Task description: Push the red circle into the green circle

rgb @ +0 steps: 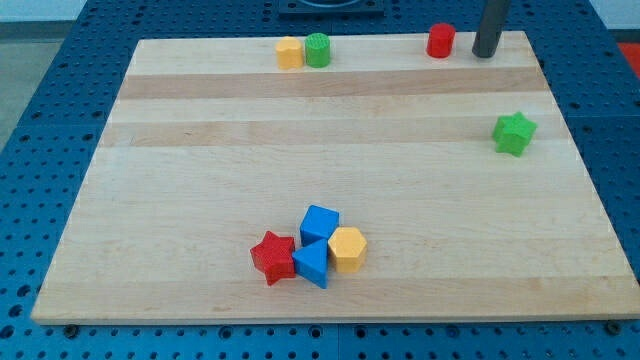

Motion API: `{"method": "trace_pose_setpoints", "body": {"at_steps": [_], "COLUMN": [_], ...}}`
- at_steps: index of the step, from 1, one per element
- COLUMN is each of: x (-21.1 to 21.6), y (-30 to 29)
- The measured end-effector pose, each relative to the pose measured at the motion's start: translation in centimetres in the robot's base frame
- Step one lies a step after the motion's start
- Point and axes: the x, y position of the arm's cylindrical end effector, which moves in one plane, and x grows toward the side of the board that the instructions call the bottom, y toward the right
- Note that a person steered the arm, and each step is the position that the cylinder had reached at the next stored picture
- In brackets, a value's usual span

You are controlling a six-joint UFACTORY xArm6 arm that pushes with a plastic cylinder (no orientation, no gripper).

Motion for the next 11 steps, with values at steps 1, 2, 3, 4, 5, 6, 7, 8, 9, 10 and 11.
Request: {"method": "trace_pose_setpoints", "body": {"at_steps": [1,2,3,4,5,6,7,8,9,10,11], "x": [-0.8,-1.3,-1.9,-3.7,-4.2,-3.0,-0.5,0.2,0.2,0.2,0.2], "y": [-0.8,-2.5,-4.1,-4.4,-5.2,-8.9,-10.3,-9.8,-10.8,-14.8,-18.3]}}
